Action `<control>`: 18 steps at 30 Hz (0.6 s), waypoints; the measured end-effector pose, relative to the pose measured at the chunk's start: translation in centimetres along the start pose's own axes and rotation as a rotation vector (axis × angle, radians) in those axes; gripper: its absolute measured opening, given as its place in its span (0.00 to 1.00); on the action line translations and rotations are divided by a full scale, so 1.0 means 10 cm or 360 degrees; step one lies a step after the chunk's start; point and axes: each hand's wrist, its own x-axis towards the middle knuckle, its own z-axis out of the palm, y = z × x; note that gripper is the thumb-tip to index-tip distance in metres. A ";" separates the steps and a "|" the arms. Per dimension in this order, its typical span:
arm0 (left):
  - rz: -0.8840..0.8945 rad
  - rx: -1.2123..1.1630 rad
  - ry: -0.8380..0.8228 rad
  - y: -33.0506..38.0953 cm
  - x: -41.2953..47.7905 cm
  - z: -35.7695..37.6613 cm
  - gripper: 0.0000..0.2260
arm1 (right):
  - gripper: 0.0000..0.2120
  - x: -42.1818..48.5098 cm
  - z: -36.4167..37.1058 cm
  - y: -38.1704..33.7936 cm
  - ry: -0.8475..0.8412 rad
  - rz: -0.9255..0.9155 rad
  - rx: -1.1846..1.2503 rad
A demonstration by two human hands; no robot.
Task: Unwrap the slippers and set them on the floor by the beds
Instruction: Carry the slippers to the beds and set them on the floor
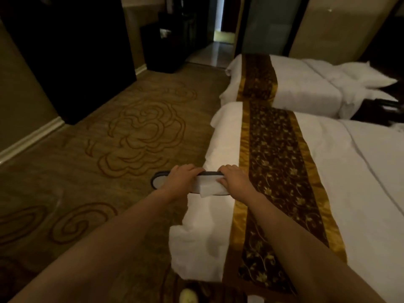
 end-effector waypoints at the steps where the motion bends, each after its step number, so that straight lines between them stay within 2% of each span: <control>1: -0.0015 0.0023 -0.0002 -0.11 0.11 -0.07 0.25 | 0.11 0.19 0.00 -0.01 0.0013 -0.0014 0.0016; 6: -0.0095 0.0136 0.0002 -0.74 0.80 -0.42 0.24 | 0.11 1.26 -0.04 -0.04 0.0102 -0.0081 0.0099; 13: -0.0167 0.0131 0.0018 -1.58 1.66 -0.82 0.24 | 0.11 2.64 -0.20 -0.13 0.0082 -0.0168 0.0134; 18: -0.0115 0.0130 0.0021 -2.31 2.43 -0.86 0.24 | 0.11 3.65 -0.10 -0.12 0.0072 -0.0141 0.0147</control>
